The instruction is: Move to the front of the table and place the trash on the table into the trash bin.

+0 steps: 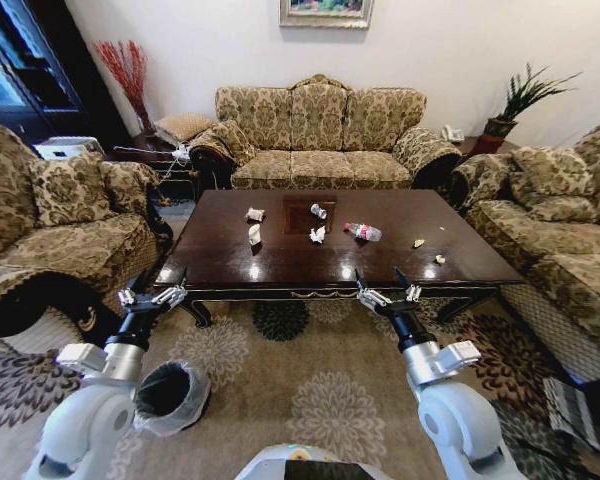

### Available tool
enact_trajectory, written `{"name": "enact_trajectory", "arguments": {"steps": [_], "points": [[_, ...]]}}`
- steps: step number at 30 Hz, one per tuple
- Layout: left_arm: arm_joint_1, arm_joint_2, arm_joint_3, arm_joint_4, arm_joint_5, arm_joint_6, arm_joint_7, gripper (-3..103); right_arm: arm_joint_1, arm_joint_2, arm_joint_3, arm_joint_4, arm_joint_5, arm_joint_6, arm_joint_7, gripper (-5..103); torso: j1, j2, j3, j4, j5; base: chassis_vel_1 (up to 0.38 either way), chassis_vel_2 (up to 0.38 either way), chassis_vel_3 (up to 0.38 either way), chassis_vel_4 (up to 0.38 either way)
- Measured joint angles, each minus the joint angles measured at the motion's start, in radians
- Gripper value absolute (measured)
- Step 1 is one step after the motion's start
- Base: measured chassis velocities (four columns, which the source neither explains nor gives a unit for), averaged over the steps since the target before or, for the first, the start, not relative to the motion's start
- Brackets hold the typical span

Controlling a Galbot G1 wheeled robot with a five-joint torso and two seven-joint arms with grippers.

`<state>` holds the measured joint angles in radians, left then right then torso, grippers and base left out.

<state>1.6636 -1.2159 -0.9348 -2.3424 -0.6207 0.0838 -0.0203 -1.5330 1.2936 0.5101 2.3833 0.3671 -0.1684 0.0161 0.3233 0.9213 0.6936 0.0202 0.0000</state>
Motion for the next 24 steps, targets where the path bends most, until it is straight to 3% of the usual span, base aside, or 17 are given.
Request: {"name": "enact_trajectory", "arguments": {"steps": [3,7,8,10,16,20,23,24], "points": [[0.006,-0.016,0.003,-0.014,-0.007,0.012,-0.004,100,-0.001,0.022,-0.027,0.002,-0.011,-0.002,0.0,100,0.0,0.0,0.0,-0.0001,0.0,0.0,0.0,0.0,0.0],[0.056,-0.152,0.031,-0.088,-0.034,0.123,-0.011,100,0.004,0.041,-0.039,-0.002,-0.038,-0.001,-0.015,100,0.0,0.0,0.0,0.0007,-0.0003,0.0,0.0,0.0,0.0],[0.069,-0.174,0.023,-0.074,-0.015,0.123,-0.007,100,0.004,0.037,-0.027,-0.004,-0.037,0.0,-0.016,100,0.0,0.0,0.0,0.0004,0.0012,0.0,0.0,0.0,0.0],[0.074,-0.17,0.01,-0.029,-0.005,0.113,-0.006,100,0.004,0.028,-0.008,-0.007,-0.031,0.0,-0.015,100,0.0,0.0,0.0,0.0005,0.0004,0.0,0.0,0.0,0.0],[0.046,-0.023,-0.079,0.244,-0.039,0.053,0.012,100,0.013,-0.05,0.15,-0.035,0.067,0.002,-0.007,100,0.0,0.0,0.0,0.0,-0.0005,0.0,0.0,0.0,0.0],[0.033,0.035,-0.123,0.352,-0.037,0.023,0.027,100,0.028,-0.091,0.225,-0.068,0.113,0.001,-0.013,100,0.0,0.0,0.0,0.0002,-0.0002,0.0,0.0,0.0,0.0],[0.015,0.115,-0.13,0.541,0.038,-0.03,0.071,100,0.034,-0.124,0.284,-0.11,0.137,0.004,-0.037,100,0.0,0.0,0.0,-0.0001,0.0002,0.0,0.0,0.0,0.0],[0.015,0.115,-0.13,0.541,0.038,-0.03,0.071,100,0.034,-0.124,0.284,-0.11,0.137,0.004,-0.037,100,0.0,0.0,0.0,-0.0001,0.0002,0.0,0.0,0.0,0.0]]}}
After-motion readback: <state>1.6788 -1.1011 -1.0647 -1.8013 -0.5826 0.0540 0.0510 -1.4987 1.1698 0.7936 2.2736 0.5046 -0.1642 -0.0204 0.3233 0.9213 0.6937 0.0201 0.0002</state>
